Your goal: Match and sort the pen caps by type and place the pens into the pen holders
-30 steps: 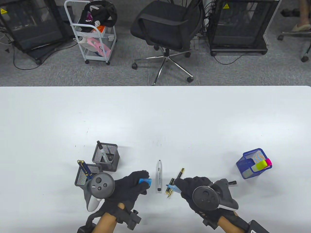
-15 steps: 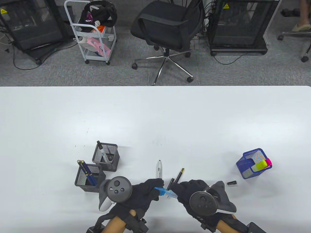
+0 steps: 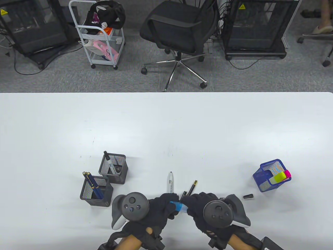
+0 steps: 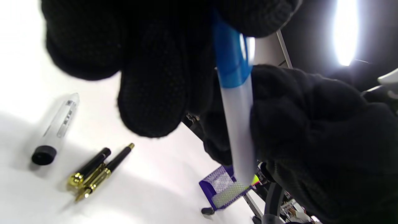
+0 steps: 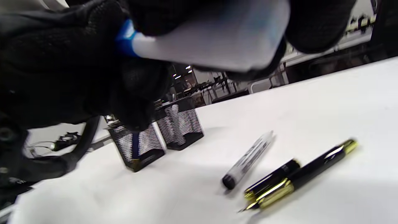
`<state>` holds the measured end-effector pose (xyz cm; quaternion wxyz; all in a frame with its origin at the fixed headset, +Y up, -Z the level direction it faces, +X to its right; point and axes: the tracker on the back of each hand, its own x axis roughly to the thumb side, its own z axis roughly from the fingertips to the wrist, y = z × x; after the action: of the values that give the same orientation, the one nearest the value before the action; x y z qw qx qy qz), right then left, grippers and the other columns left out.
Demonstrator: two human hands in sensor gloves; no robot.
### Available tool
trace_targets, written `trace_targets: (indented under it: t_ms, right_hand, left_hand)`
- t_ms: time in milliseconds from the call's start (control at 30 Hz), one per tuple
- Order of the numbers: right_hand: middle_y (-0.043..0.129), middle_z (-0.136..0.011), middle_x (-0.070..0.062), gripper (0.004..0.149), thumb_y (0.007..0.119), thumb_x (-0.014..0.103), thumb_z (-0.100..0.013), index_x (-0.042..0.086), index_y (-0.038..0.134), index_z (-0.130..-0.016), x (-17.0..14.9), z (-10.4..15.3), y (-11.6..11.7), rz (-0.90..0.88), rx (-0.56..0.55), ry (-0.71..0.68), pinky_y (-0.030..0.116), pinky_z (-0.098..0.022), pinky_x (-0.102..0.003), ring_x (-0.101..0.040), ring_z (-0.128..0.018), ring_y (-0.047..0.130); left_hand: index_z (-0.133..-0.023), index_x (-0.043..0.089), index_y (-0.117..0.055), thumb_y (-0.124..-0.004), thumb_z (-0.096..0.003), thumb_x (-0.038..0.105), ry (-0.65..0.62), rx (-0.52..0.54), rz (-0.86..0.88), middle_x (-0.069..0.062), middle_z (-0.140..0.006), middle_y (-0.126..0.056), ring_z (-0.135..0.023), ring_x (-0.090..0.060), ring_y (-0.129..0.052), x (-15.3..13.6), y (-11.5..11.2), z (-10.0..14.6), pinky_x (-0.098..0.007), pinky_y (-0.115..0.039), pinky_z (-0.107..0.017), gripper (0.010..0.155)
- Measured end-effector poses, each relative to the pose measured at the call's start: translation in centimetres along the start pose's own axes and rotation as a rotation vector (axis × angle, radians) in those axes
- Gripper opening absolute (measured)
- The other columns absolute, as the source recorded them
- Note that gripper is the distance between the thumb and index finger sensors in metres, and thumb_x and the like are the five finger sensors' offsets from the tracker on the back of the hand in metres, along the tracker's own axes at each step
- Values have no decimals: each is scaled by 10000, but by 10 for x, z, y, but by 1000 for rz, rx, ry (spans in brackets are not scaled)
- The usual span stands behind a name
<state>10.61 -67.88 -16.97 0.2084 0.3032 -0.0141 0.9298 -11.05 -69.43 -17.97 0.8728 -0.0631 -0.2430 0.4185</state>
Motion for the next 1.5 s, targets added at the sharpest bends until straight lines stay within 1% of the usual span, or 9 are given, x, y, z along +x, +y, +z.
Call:
trace_targets:
  t_ms: [167, 433, 700, 833, 933, 1100, 1167, 1300, 1500]
  right_hand:
    - [900, -823, -175, 611, 889, 351, -392, 89, 714, -916, 11, 5, 0, 135, -106, -52, 807, -544, -574, -351, -666, 1009]
    - [912, -791, -168, 751, 982, 378, -324, 72, 666, -933, 32, 4, 7, 242, -189, -162, 837, -517, -541, -322, -624, 1030]
    - [910, -807, -155, 765, 984, 388, -351, 174, 608, -982, 27, 1, 3, 331, -149, -189, 847, -511, -538, -325, -609, 1044]
    - [887, -835, -179, 684, 953, 376, -390, 271, 634, -986, -8, 3, -21, 302, -159, -62, 834, -521, -555, -350, -631, 1031]
    - [880, -846, -199, 586, 929, 352, -415, 277, 701, -950, -40, 14, -57, 254, -265, 58, 833, -520, -562, -377, -649, 1029]
    - [861, -880, -198, 498, 860, 264, -461, 193, 691, -923, -77, 46, -116, 203, -546, 255, 847, -508, -552, -412, -676, 1027]
    - [824, -916, -197, 508, 822, 262, -476, 181, 644, -945, -90, 57, -132, 245, -566, 360, 831, -527, -555, -412, -710, 1004]
    - [797, -950, -182, 511, 765, 280, -490, 174, 598, -961, -115, 69, -139, 302, -557, 516, 799, -559, -568, -408, -755, 980]
    - [787, -961, -188, 504, 730, 289, -495, 168, 591, -964, -155, 78, -131, 280, -487, 675, 757, -581, -599, -433, -805, 932]
  left_hand:
    - [-843, -21, -855, -726, -478, 389, 58, -14, 48, -206, -646, -1088, -473, -275, -1192, -8, -3, -1, -530, -929, -390, 564]
    - [-779, -40, -899, -826, -450, 454, 91, 23, 40, -193, -601, -1115, -435, -272, -1212, 1, -12, -1, -523, -942, -360, 598]
    - [-893, -23, -819, -815, -449, 469, 36, -51, 96, -227, -761, -1042, -575, -356, -1149, -3, -13, -2, -587, -881, -419, 663]
    - [-905, 0, -814, -792, -458, 476, 46, -27, -9, -221, -774, -1033, -587, -363, -1137, -8, -4, 0, -595, -870, -431, 653]
    - [-909, 5, -811, -788, -464, 467, 80, -3, 6, -225, -780, -1026, -595, -377, -1128, -15, 2, 1, -608, -858, -437, 642]
    - [-928, 22, -796, -786, -469, 457, 108, 21, 16, -238, -815, -997, -622, -406, -1099, -22, 7, 0, -630, -833, -455, 632]
    - [-933, 28, -791, -783, -471, 457, 111, 22, 0, -234, -823, -992, -632, -408, -1094, -23, 7, 1, -636, -828, -461, 630]
    - [-938, 35, -786, -780, -472, 457, 116, 24, -7, -233, -832, -986, -643, -416, -1085, -23, 8, 2, -644, -819, -470, 629]
    - [-947, 42, -778, -776, -474, 457, 125, 27, -9, -232, -846, -976, -658, -424, -1075, -24, 9, 3, -654, -806, -482, 629]
